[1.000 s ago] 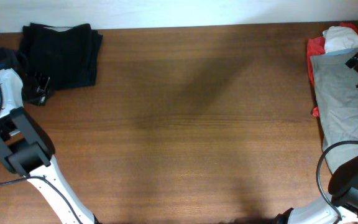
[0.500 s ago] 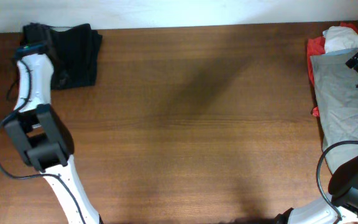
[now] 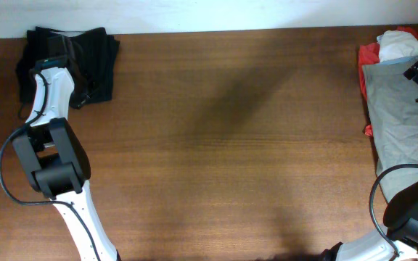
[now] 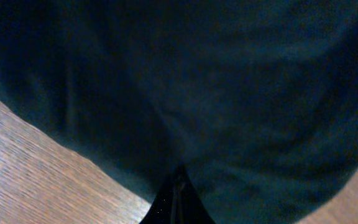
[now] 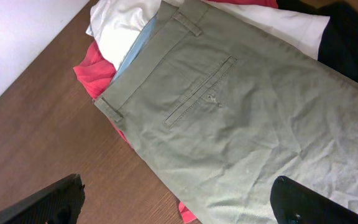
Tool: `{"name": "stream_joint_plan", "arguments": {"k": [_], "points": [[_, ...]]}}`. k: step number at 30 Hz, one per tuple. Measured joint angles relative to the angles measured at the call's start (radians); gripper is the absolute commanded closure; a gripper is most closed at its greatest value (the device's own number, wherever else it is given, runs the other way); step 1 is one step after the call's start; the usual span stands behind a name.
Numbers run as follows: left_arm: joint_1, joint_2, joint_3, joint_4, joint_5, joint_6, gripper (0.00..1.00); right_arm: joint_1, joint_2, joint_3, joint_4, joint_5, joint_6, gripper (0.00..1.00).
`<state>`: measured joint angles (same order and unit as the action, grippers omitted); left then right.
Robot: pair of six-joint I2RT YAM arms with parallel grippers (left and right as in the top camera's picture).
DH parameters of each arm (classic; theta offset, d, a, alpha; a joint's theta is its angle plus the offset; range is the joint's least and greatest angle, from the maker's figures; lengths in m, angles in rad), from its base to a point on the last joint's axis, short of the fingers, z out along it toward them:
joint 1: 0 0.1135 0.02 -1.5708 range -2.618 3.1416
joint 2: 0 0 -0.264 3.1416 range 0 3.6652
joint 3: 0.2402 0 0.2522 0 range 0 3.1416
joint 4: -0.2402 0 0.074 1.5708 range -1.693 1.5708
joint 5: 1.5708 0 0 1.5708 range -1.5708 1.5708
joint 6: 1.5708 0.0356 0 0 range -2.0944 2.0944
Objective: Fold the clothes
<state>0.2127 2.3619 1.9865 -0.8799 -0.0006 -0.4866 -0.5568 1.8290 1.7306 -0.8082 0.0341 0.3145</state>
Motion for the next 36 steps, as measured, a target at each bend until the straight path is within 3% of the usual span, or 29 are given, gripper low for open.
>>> {"name": "stream_joint_plan", "arguments": {"k": [3, 5, 9, 11, 12, 19, 36], "points": [[0.003, -0.004, 0.000, -0.077, 0.055, 0.042, 0.99, 0.000, 0.000, 0.000, 0.000, 0.000, 0.000, 0.02], [0.003, -0.026, 0.000, -0.119, 0.077, 0.069, 0.92, 0.000, 0.000, 0.000, 0.000, 0.000, 0.000, 0.01], [0.003, -0.233, -0.003, -0.231, 0.102, 0.119, 0.75, 0.000, 0.000, 0.000, 0.000, 0.000, 0.000, 0.01], [0.003, -0.373, -0.002, -0.282, 0.104, 0.137, 0.38, 0.000, 0.000, 0.000, 0.000, 0.000, 0.000, 0.01], [0.003, -0.473, 0.001, -0.328, 0.106, 0.142, 0.02, 0.000, 0.000, 0.000, -0.001, 0.000, 0.000, 0.01], [0.003, -0.883, 0.021, -0.592, 0.116, 0.154, 0.01, 0.000, 0.000, 0.000, 0.000, 0.000, 0.000, 0.01], [0.001, -1.247, 0.017, -0.806, 0.116, 0.154, 0.01, 0.000, 0.000, 0.000, 0.000, 0.000, 0.000, 0.01]]}}
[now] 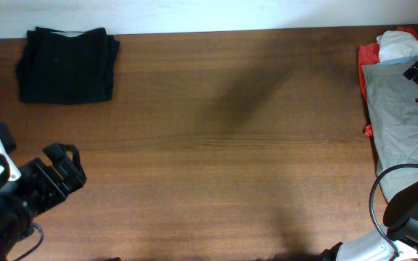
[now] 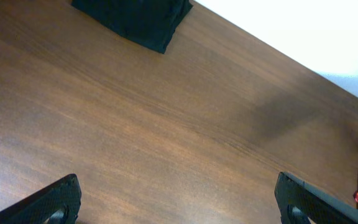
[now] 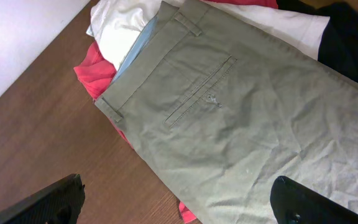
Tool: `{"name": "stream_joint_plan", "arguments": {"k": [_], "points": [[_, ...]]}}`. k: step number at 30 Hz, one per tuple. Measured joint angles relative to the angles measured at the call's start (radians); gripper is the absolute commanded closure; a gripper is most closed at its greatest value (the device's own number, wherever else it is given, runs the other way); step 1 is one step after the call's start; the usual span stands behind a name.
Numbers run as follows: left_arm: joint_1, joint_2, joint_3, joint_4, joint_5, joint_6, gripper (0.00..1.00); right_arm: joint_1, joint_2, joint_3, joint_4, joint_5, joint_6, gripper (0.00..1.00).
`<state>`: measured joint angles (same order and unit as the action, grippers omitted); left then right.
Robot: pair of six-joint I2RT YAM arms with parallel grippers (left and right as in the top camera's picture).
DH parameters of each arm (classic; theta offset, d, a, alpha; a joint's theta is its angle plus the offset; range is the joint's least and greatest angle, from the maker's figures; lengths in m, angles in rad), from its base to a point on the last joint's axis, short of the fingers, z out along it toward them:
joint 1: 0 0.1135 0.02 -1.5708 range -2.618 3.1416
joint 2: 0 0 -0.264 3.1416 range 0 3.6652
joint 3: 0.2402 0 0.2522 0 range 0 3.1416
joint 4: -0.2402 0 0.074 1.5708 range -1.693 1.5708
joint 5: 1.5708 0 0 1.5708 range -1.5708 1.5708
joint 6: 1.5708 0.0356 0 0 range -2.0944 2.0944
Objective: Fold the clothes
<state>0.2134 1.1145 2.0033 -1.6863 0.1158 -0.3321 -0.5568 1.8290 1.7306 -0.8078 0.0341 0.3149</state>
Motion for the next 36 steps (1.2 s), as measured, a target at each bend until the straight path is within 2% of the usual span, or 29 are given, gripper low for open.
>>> {"name": "stream_joint_plan", "arguments": {"k": [2, 5, 7, 8, 9, 11, 17, 22, 26, 30, 36], "points": [[-0.031, -0.017, -0.025, 0.031, -0.008, 0.005, 0.01, 0.000, 0.000, 0.000, 0.000, 0.000, 0.000, 0.01], [-0.122, -0.077, -0.146, 0.185, -0.016, 0.055, 0.01, 0.000, 0.000, 0.000, 0.000, 0.000, -0.001, 0.01], [-0.180, -0.159, -0.305, 0.345, -0.018, 0.090, 0.01, 0.000, 0.000, 0.000, -0.002, 0.000, -0.001, 0.01], [-0.210, -0.238, -0.455, 0.457, -0.019, 0.117, 0.01, 0.000, 0.000, 0.000, 0.000, 0.002, -0.001, 0.01], [-0.218, -0.280, -0.527, 0.508, -0.018, 0.128, 0.01, 0.000, 0.000, 0.000, -0.002, 0.003, 0.000, 0.01], [-0.225, -0.409, -0.753, 0.737, -0.019, 0.152, 0.01, 0.000, 0.000, 0.000, -0.001, 0.003, 0.000, 0.01], [-0.227, -0.710, -1.321, 1.167, -0.019, 0.234, 0.01, 0.000, 0.000, 0.000, 0.000, 0.003, -0.001, 0.01], [-0.227, -0.873, -1.574, 1.418, -0.019, 0.334, 0.01, 0.000, 0.000, 0.000, 0.000, 0.003, 0.000, 0.02], [-0.227, -0.989, -1.750, 1.585, -0.019, 0.436, 0.01, 0.000, 0.000, 0.000, 0.000, 0.003, 0.000, 0.01], [-0.227, -1.049, -1.859, 1.691, -0.032, 0.489, 0.01, 0.000, 0.000, 0.000, 0.000, 0.003, 0.000, 0.01], [-0.227, -1.098, -1.969, 1.730, -0.084, 0.512, 0.01, 0.000, 0.000, 0.000, 0.000, 0.003, 0.000, 0.01]]}}
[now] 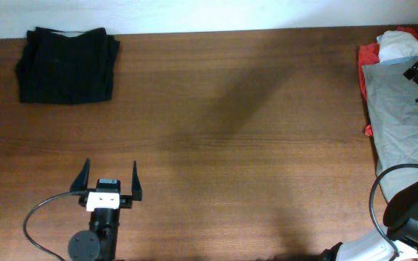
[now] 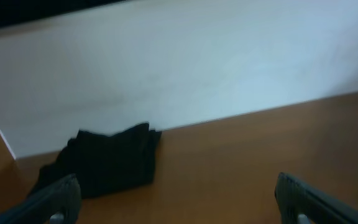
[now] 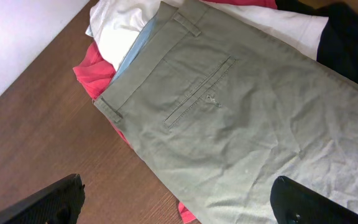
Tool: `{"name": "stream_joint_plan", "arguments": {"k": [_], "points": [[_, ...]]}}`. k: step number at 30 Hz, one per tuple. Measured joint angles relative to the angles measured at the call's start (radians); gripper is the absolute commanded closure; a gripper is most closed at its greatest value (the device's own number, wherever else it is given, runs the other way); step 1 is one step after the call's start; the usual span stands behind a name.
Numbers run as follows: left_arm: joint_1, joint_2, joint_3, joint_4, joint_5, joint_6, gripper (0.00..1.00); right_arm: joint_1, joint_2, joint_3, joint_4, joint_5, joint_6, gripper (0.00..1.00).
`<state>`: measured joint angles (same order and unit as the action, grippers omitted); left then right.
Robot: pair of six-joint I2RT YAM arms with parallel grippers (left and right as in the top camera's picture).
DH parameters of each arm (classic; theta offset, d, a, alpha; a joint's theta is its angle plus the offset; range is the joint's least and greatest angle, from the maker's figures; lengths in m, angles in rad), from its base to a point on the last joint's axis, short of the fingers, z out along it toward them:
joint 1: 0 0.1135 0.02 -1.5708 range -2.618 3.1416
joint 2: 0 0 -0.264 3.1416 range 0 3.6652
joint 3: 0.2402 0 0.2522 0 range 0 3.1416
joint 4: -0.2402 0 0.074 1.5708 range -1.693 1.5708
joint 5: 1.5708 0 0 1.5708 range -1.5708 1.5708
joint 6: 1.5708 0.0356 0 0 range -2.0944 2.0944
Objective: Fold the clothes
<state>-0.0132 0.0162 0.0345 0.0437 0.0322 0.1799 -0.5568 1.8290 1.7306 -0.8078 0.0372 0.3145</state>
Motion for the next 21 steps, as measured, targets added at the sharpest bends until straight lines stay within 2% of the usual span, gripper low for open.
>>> {"name": "stream_joint_plan", "arguments": {"k": [5, 21], "points": [[0.011, -0.001, -0.020, -0.123, -0.015, 0.004, 0.01, 0.000, 0.000, 0.000, 0.000, 0.000, 0.000, 0.01], [0.018, -0.002, -0.020, -0.124, -0.022, 0.004, 0.01, 0.000, 0.000, 0.000, 0.000, 0.000, 0.000, 0.01]]}}
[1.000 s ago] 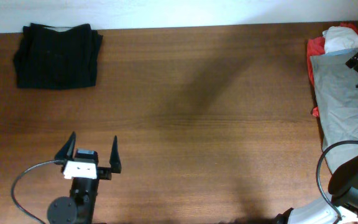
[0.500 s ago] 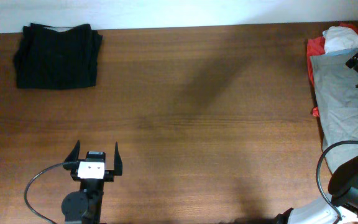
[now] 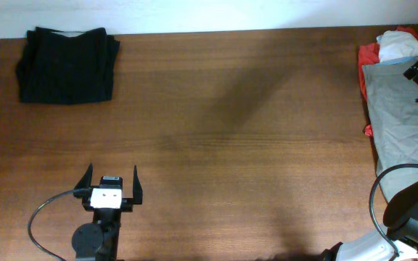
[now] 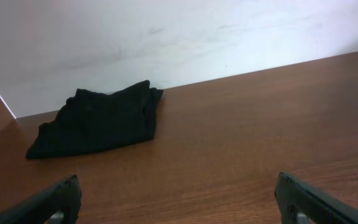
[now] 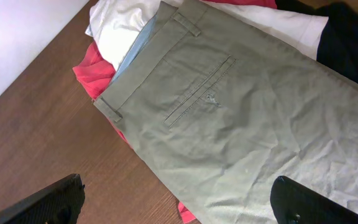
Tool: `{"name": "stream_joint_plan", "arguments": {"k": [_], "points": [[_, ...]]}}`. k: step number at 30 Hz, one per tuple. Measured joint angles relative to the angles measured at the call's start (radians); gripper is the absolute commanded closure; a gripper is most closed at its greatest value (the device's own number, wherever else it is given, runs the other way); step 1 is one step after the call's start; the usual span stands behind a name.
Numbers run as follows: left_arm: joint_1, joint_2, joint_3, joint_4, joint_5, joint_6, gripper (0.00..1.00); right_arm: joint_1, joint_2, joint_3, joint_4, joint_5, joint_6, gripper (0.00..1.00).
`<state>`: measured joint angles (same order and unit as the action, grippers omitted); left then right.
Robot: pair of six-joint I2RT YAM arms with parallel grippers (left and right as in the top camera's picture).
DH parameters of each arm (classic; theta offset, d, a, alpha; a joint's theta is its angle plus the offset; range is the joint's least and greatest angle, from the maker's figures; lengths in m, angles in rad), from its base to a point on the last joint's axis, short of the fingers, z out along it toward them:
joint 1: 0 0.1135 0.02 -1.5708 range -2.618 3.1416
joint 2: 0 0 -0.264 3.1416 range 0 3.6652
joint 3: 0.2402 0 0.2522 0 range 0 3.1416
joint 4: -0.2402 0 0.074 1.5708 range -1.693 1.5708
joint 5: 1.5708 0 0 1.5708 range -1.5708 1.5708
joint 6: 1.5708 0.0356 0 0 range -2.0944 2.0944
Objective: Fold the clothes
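Note:
A folded black garment [image 3: 67, 65] lies at the table's far left corner, also in the left wrist view as the black garment [image 4: 97, 126] by the white wall. My left gripper [image 3: 110, 177] rests near the front edge, open and empty, fingertips [image 4: 55, 199] wide apart. At the right edge sits a pile with grey-green trousers [image 3: 396, 109] on top. My right gripper [image 5: 179, 202] hangs open above those trousers [image 5: 241, 124], holding nothing.
Under the trousers lie a red garment [image 5: 95, 68], a white one [image 5: 123, 31], a light blue one [image 5: 135, 56] and a black one [image 5: 353, 43]. The brown wooden table [image 3: 231, 123] meets a white wall [image 4: 166, 37] at the back.
The left gripper has tipped slightly, so its camera shows more table and less wall. It sits a little nearer the front edge. The right gripper has not moved.
The left gripper was down on the black garment at the far left corner. Then it was off it, open over the table's left side, with the garment left folded. It has ended near the front edge, facing the garment. The right gripper stayed open over the pile.

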<state>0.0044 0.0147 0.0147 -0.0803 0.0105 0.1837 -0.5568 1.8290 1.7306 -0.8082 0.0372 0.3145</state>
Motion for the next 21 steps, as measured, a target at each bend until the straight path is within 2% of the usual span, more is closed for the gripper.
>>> {"name": "stream_joint_plan", "arguments": {"k": [17, 21], "points": [[0.000, 0.000, 0.000, 0.000, 0.000, 0.000, 0.01, 0.005, -0.003, 0.000, 0.000, 0.000, 0.000, 0.01], [0.000, 0.000, 0.000, 0.000, 0.000, 0.000, 0.01, 0.029, -0.060, -0.003, -0.003, 0.000, 0.000, 0.01]]}}
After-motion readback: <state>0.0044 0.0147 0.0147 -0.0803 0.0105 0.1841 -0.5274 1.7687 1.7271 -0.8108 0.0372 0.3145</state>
